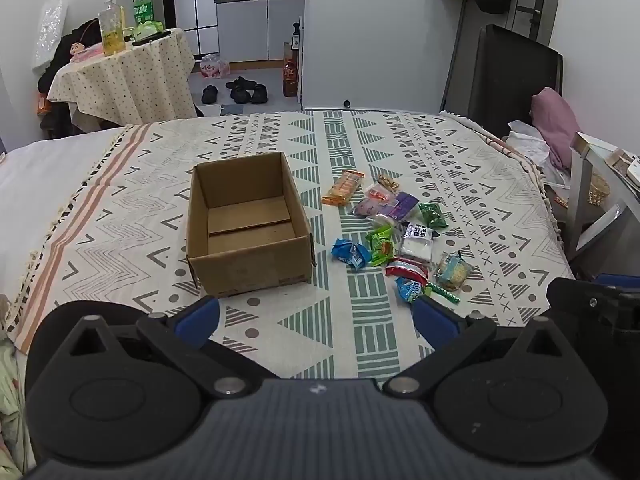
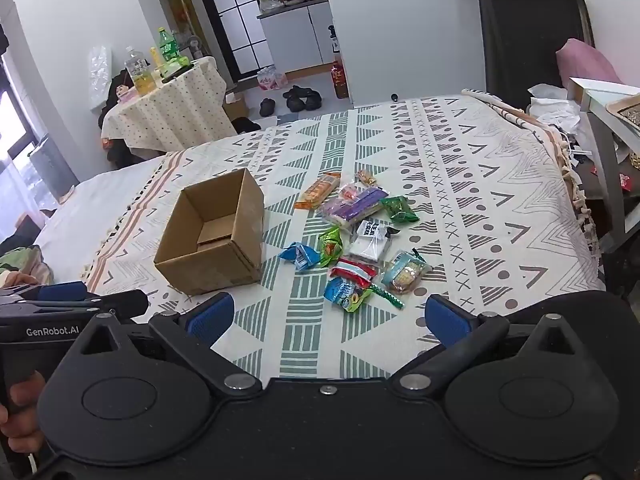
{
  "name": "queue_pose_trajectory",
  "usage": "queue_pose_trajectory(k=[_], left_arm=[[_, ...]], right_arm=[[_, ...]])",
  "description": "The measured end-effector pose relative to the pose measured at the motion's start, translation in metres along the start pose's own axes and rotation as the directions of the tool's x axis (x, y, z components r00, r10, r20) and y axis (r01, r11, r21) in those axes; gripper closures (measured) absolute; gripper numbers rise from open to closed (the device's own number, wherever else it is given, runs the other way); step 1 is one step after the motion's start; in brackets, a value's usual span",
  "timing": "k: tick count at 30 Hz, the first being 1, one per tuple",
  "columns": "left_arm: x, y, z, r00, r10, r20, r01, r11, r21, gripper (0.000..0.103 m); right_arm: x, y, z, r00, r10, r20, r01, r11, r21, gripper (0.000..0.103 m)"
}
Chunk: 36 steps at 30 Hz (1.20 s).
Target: Organize snacks
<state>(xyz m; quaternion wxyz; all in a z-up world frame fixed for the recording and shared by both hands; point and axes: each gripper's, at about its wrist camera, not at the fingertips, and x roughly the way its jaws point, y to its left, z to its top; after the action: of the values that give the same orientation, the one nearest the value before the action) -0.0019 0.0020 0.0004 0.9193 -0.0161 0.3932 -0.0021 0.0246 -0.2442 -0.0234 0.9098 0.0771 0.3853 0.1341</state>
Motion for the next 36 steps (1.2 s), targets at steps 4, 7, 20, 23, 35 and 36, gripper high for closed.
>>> queue_pose_trajectory(k=[4,7,20,23,35,36], left_arm=[[0.002,-0.005,0.0,1.0,0.006,-0.01,-0.006,1.0,-0.003,0.0],[0.0,-0.004,0.0,1.0,0.003,-0.009,-0.003,1.0,-0.004,0.0],[-0.003,-0.005,-0.004,1.0,-0.005,-0.01,0.005,1.0,0.003,0.0],[-0.002,-0.005,-0.004,1.0,-0.006,-0.01,0.006,1.0,0.001,0.0],[-0.002,-0.004,-0.007,1.0,-0.014,-0.01,0.014,1.0,-0.007,0.0],[-0.002,-0.004,-0.006,1.0,-0.015,-0.01,0.014,1.0,-0.009,0.0]], right_arm=[[-0.001,0.001,-0.001,1.0,0.004,-0.002,-0.004,1.0,-0.001,0.0],[0.001,0.001,0.0,1.0,-0.003,-0.003,0.003,1.0,0.002,0.0],[-0.004,0.006,-0.003,1.0,-0.007,-0.013,0.007,1.0,-0.023,0.0],[-0.003,0.006,-0.003,1.0,-0.007,-0.012,0.007,1.0,-0.024,0.0],[-0.003,0.006,-0.003,1.0,-0.008,-0.01,0.008,1.0,-0.026,0.0],[-0.003,0.006,-0.003,1.0,-0.007,-0.01,0.007,1.0,-0.025,0.0]])
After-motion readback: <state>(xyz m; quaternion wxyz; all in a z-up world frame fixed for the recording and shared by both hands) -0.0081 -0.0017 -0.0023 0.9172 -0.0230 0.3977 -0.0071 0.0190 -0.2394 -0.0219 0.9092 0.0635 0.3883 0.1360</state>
